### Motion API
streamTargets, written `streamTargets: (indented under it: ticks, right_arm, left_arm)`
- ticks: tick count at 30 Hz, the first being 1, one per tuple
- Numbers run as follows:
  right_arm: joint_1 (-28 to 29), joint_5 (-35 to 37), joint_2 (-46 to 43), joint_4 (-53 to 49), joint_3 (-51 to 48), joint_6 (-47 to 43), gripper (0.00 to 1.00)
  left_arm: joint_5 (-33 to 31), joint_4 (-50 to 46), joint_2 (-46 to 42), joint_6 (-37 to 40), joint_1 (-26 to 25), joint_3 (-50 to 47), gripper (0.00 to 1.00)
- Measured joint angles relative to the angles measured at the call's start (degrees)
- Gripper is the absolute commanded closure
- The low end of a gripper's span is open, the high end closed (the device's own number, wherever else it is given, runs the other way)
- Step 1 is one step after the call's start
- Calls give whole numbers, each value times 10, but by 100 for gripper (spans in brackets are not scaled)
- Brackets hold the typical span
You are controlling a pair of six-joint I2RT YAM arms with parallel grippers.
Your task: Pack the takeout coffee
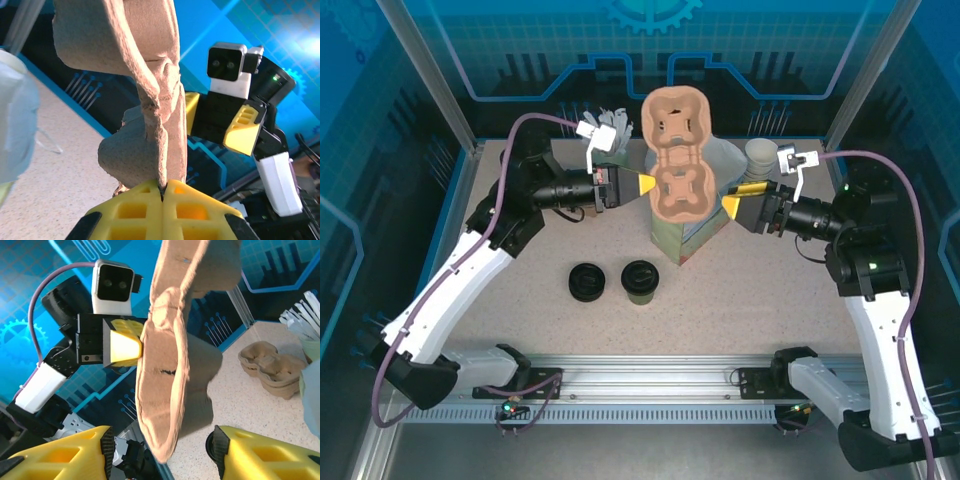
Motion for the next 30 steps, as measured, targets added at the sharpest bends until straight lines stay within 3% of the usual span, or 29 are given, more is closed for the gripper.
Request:
streamTargets:
  ticks: [17,26,27,29,30]
  right_arm:
    - [21,-6,9,-41,13,-41,61]
    - [41,-1,13,-41,13,-39,100]
    - [41,3,13,-41,13,-37,100]
    - [41,10,12,-41,13,-37,100]
    - [42,14,11,-41,13,-38,100]
  left_arm:
    - [38,24,16,5,-17,3,98]
    - [37,25,30,10,-18,19,98]
    - [37,25,30,14,-18,20,98]
    - [37,25,30,17,-18,22,89]
    - [37,25,30,19,-18,22,77]
